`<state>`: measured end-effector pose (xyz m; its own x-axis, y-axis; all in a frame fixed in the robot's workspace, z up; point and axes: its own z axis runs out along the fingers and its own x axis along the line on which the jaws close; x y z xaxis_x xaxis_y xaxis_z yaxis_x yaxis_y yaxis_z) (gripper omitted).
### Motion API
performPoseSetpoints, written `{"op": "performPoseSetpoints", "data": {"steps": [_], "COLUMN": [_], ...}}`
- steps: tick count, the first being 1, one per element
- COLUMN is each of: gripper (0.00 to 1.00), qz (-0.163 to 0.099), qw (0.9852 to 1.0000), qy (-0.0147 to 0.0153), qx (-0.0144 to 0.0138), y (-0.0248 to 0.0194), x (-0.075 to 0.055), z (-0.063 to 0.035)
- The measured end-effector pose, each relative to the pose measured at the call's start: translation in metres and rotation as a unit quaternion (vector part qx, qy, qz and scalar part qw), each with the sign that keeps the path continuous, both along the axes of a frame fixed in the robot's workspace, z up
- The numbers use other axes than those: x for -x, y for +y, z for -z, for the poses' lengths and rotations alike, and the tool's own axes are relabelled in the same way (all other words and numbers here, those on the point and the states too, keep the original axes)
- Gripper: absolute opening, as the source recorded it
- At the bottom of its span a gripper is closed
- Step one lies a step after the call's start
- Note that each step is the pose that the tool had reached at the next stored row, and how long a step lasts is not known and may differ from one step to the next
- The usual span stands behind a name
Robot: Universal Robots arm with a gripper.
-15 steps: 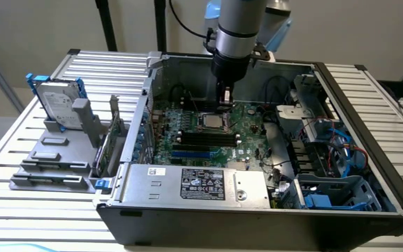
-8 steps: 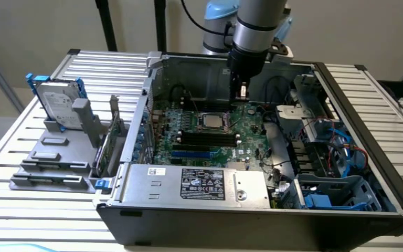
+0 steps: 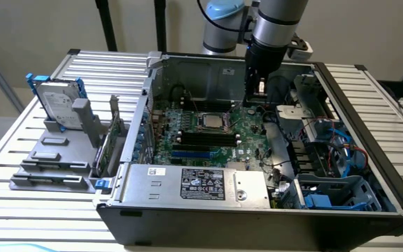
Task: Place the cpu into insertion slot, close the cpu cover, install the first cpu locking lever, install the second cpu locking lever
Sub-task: 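Close the cpu cover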
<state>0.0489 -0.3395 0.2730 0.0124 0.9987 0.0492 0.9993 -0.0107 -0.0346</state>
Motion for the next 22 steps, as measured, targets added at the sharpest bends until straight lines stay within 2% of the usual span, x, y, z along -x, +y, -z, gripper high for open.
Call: {"op": "performPoseSetpoints", "data": {"steps": [5, 7, 12, 17, 18, 20, 21, 22], "gripper": [0.11, 0.11, 0.11, 0.11, 0.11, 0.11, 0.11, 0.11], "qz": [0.000, 0.000, 0.000, 0.000, 0.000, -0.001, -0.001, -0.001], "qw": [1.0000, 1.0000, 1.0000, 1.0000, 1.0000, 1.0000, 0.9999, 0.9998], "qy": [0.0000, 0.0000, 0.0000, 0.0009, 0.0025, 0.0080, 0.0124, 0.0180], "qx": [0.0001, -0.0001, 0.0001, 0.0002, 0.0002, 0.0000, 0.0001, 0.0001], "y": [0.0078, 0.0090, 0.0090, 0.0043, 0.0030, 0.0019, 0.0018, 0.0017], "x": [-0.008, -0.010, -0.016, -0.016, -0.016, -0.014, -0.014, -0.013], "z": [0.0044, 0.0081, 0.0171, 0.0260, 0.0271, 0.0283, 0.0284, 0.0284]}}
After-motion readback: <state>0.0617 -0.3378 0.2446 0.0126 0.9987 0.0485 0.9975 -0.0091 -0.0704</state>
